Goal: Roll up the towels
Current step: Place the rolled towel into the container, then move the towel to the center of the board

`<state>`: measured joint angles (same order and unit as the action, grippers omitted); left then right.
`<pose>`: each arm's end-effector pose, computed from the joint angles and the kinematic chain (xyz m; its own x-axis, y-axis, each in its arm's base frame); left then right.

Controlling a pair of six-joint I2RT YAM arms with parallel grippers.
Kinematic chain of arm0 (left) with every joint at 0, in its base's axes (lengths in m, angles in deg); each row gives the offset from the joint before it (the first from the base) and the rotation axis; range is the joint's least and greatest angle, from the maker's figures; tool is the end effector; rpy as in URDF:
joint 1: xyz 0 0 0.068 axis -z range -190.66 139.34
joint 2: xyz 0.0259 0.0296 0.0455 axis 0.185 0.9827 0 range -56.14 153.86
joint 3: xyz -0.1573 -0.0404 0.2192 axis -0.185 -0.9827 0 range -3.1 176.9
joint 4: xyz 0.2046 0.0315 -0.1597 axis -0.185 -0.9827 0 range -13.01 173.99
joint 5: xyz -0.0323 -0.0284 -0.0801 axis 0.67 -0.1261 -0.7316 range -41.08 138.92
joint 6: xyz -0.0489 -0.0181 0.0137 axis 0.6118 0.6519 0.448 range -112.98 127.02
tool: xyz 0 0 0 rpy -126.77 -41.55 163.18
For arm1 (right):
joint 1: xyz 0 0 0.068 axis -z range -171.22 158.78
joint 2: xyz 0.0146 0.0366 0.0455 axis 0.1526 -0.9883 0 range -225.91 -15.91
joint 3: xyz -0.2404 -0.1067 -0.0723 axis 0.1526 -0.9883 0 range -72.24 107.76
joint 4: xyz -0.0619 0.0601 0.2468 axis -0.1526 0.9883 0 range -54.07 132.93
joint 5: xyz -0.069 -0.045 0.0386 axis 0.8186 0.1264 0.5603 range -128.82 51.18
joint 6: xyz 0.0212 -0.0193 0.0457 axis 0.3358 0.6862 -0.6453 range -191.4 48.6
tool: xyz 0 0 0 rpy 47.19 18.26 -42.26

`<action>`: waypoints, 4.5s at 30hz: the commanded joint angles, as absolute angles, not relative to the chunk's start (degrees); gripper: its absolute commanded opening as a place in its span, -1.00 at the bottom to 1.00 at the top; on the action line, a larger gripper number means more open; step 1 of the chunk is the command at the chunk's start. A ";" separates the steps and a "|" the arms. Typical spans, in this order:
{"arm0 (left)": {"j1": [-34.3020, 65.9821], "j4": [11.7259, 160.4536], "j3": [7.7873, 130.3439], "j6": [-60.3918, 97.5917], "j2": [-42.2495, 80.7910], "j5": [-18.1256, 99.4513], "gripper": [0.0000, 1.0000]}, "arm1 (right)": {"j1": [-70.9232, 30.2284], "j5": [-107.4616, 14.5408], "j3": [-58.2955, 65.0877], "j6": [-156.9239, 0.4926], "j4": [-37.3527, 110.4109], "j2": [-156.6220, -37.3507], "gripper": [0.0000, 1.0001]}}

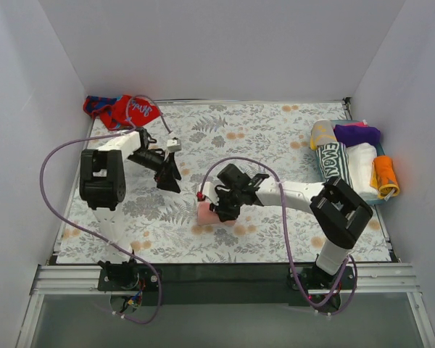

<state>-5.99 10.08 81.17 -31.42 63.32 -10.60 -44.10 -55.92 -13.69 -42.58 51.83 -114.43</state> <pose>0.3508 -0.0594 0.1642 -0.8867 0.3888 -0.2502 0.3979 0.3661 -0.8412 0.2004 0.2823 0.1737 -0.0224 -0.7929 -0.6089 -0.9958 0.0720 -0.0571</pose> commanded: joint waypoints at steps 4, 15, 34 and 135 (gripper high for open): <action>-6.53 22.98 76.01 -19.54 43.29 -9.18 0.63 | -34.14 -68.26 -8.52 -53.03 63.61 -107.33 -0.97; -5.12 38.27 67.39 3.76 20.25 3.38 0.96 | -5.93 -65.54 -0.62 -51.28 80.74 -88.60 -0.97; -3.19 35.82 66.24 11.06 15.76 6.56 0.96 | 41.74 -49.38 14.78 -33.52 87.64 -99.31 -0.97; -6.11 49.01 83.15 7.28 55.78 17.11 -1.00 | 8.87 -64.83 21.37 -43.01 97.11 -102.22 0.97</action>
<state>-13.88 52.24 90.91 11.47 68.72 23.78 8.79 -62.26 22.52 -43.19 96.64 -104.61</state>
